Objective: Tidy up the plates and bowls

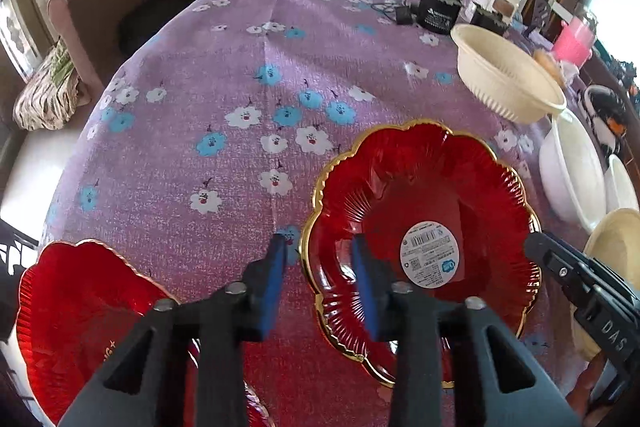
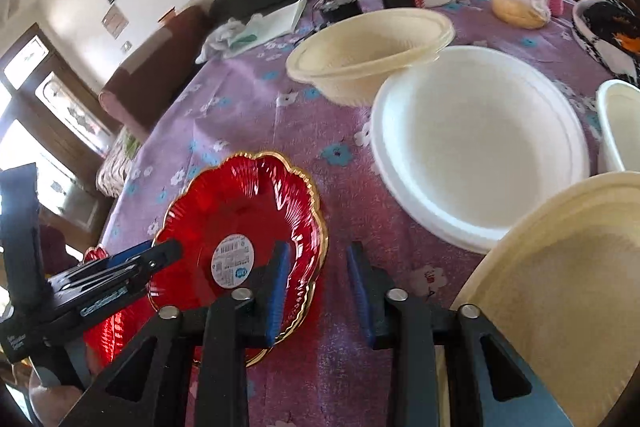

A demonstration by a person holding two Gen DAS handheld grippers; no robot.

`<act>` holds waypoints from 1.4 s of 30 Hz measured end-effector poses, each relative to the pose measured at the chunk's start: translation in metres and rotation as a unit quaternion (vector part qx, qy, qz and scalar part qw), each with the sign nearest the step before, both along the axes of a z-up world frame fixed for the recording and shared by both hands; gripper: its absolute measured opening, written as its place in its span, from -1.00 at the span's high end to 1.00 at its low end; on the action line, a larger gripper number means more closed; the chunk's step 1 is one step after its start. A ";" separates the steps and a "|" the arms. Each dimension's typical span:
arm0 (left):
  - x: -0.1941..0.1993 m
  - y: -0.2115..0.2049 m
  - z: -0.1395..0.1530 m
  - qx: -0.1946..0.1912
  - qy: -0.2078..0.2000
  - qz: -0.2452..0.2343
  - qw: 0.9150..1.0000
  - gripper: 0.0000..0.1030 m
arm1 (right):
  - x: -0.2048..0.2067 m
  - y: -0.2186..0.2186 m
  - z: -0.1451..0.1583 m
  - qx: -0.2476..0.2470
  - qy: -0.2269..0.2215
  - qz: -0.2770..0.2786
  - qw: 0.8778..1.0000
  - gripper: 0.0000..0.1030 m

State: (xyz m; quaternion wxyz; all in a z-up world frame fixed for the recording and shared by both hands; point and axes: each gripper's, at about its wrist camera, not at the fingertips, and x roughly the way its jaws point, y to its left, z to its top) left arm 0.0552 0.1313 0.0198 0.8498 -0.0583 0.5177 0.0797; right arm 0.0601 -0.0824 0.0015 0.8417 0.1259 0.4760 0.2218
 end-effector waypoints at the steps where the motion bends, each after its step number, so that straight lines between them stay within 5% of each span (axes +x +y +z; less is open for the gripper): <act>1: -0.001 -0.003 0.000 0.001 0.001 -0.003 1.000 0.43 | 0.000 0.003 -0.001 0.000 0.003 0.007 1.000 0.66; 12: -0.019 -0.005 0.026 0.000 -0.047 -0.005 0.999 0.43 | -0.014 0.003 0.012 0.002 -0.045 0.014 0.999 0.71; 42: -0.056 0.010 0.048 -0.008 -0.075 0.012 0.997 0.34 | -0.032 0.009 0.034 0.044 -0.069 0.042 0.996 0.71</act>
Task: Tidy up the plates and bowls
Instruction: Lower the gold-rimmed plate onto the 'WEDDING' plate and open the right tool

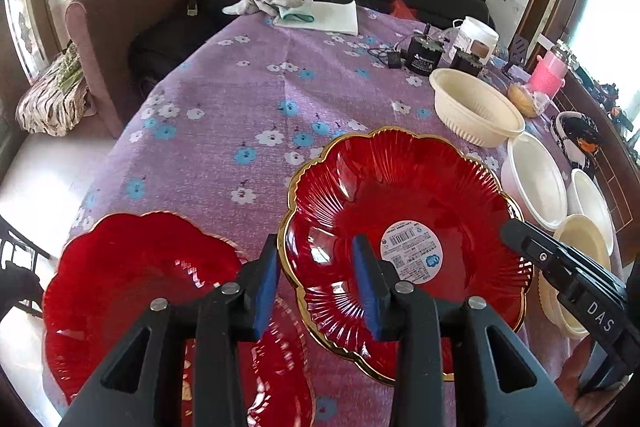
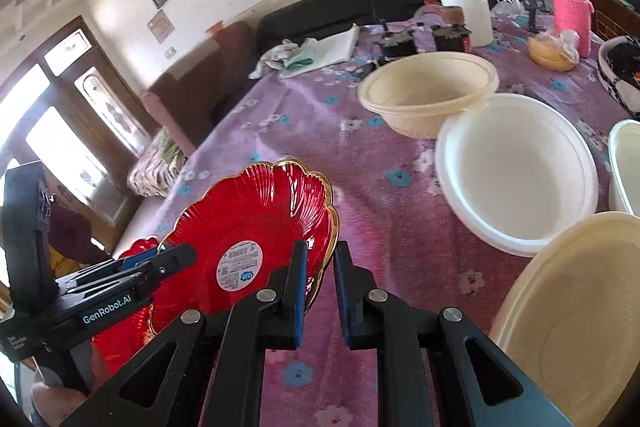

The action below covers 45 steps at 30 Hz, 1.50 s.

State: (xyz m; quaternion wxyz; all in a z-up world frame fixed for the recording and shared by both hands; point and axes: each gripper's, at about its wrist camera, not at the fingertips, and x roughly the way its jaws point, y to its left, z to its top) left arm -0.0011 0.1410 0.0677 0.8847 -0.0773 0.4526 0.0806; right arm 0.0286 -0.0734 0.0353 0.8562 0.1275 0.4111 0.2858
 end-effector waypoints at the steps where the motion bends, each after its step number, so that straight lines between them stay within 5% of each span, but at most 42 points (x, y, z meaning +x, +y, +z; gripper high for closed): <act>1: -0.004 0.002 0.003 0.000 -0.003 0.001 1.000 0.34 | -0.002 0.001 0.002 0.001 -0.002 0.002 1.000 0.71; 16: -0.083 0.048 0.023 -0.001 -0.036 0.037 0.999 0.23 | -0.046 0.051 0.022 0.014 -0.020 0.057 0.998 0.70; 27: -0.131 0.104 0.008 -0.013 -0.029 0.097 0.995 0.21 | -0.078 0.120 0.013 -0.013 -0.021 0.119 0.993 0.70; 45: -0.138 0.126 -0.013 -0.009 -0.004 0.111 0.994 0.21 | -0.086 0.158 -0.011 -0.055 -0.007 0.159 0.986 0.65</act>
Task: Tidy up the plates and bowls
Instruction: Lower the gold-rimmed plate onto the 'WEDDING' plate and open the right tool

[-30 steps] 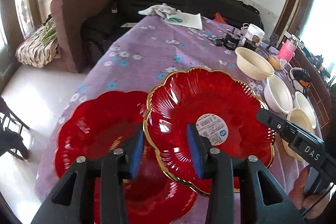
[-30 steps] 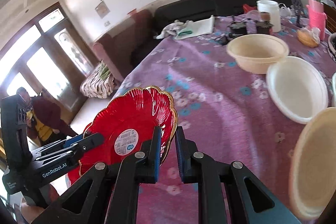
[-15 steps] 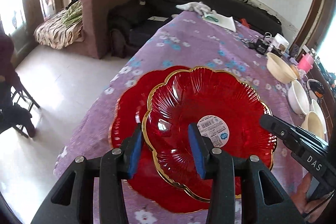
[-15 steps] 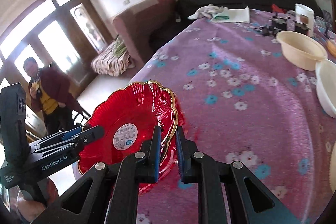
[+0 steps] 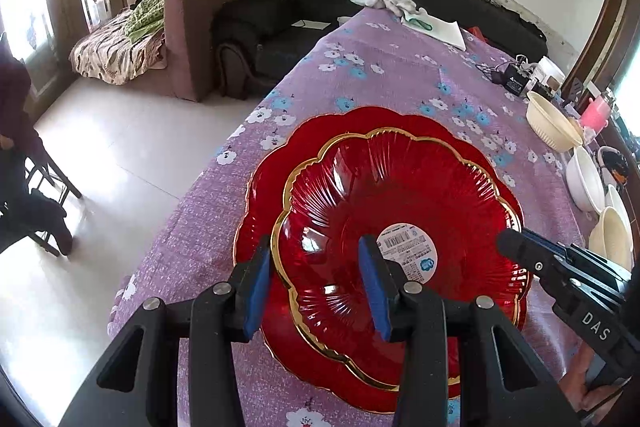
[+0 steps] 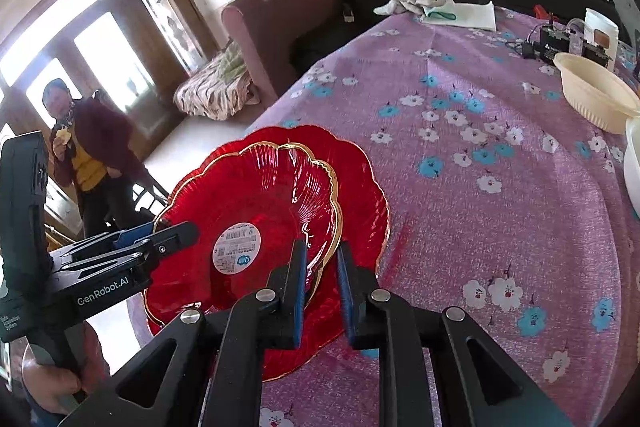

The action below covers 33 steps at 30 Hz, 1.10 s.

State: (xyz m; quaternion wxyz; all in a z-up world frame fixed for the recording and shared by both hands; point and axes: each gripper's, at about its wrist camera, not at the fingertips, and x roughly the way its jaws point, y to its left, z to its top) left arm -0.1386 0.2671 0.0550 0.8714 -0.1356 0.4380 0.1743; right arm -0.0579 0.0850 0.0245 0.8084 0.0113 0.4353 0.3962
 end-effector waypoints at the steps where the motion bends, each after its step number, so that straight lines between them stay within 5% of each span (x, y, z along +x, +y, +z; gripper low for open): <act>1: 0.001 0.000 0.000 0.000 0.000 -0.001 1.000 0.21 | 0.000 0.000 -0.001 -0.001 0.002 -0.001 1.000 0.65; 5: 0.005 0.000 -0.005 -0.009 0.008 -0.006 1.000 0.15 | 0.001 0.000 -0.001 -0.001 0.004 -0.004 1.000 0.59; 9: 0.010 -0.005 -0.010 -0.010 0.020 -0.012 1.000 0.06 | 0.001 0.000 0.000 0.020 0.013 0.009 1.000 0.04; 29: 0.007 -0.007 -0.003 -0.026 0.018 -0.019 0.999 -0.22 | -0.006 -0.007 0.003 0.035 0.042 0.031 0.998 -0.07; 33: 0.004 -0.007 0.003 -0.011 0.011 -0.011 1.000 -0.46 | -0.009 -0.009 0.005 0.036 0.045 0.033 0.998 -0.12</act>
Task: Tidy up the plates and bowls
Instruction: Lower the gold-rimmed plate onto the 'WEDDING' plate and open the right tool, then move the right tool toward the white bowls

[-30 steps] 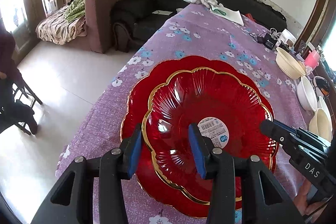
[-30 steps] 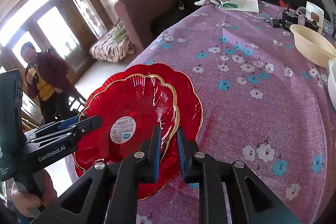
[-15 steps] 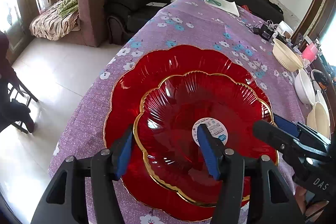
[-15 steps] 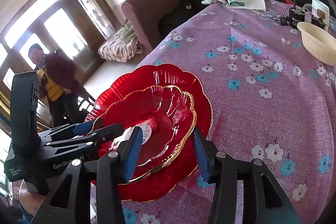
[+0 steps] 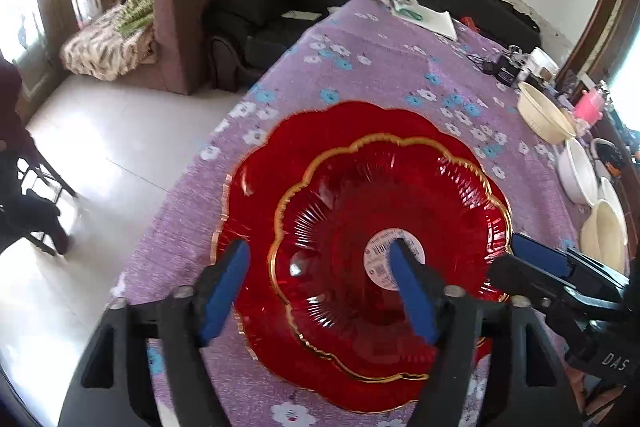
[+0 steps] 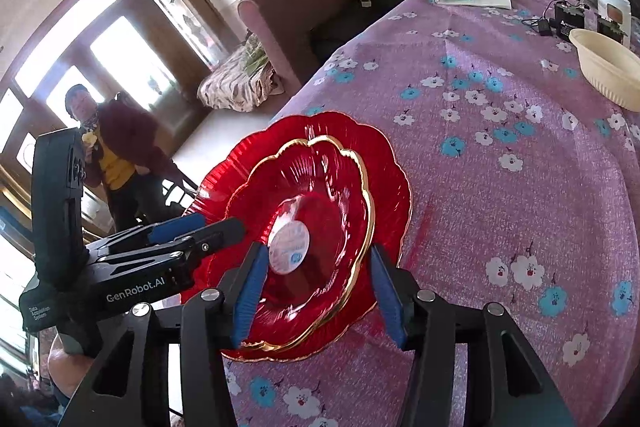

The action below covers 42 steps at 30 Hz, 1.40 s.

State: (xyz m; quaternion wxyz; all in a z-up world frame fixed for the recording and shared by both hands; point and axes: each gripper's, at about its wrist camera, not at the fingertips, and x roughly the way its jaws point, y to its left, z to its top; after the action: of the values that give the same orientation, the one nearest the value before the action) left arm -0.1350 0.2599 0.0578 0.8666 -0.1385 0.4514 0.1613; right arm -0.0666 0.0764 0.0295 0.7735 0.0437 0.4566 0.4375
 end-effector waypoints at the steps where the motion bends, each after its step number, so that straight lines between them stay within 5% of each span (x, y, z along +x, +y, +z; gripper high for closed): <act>1: -0.001 0.001 0.001 -0.003 -0.002 0.000 1.000 -0.47 | -0.001 -0.001 0.000 0.000 -0.001 0.000 1.000 -0.12; 26: 0.000 -0.028 0.028 0.029 -0.017 -0.023 0.999 -0.49 | 0.012 -0.051 0.014 0.029 0.001 -0.048 0.998 -0.15; 42: 0.028 -0.095 0.034 0.045 -0.007 -0.097 0.994 -0.49 | 0.039 -0.108 0.021 0.049 0.003 -0.104 0.993 -0.15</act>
State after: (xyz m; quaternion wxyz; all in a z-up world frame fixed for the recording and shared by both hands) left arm -0.1066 0.1651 0.0919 0.8866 -0.0563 0.4491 0.0955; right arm -0.0275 -0.0317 0.0502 0.8103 0.1298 0.4301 0.3763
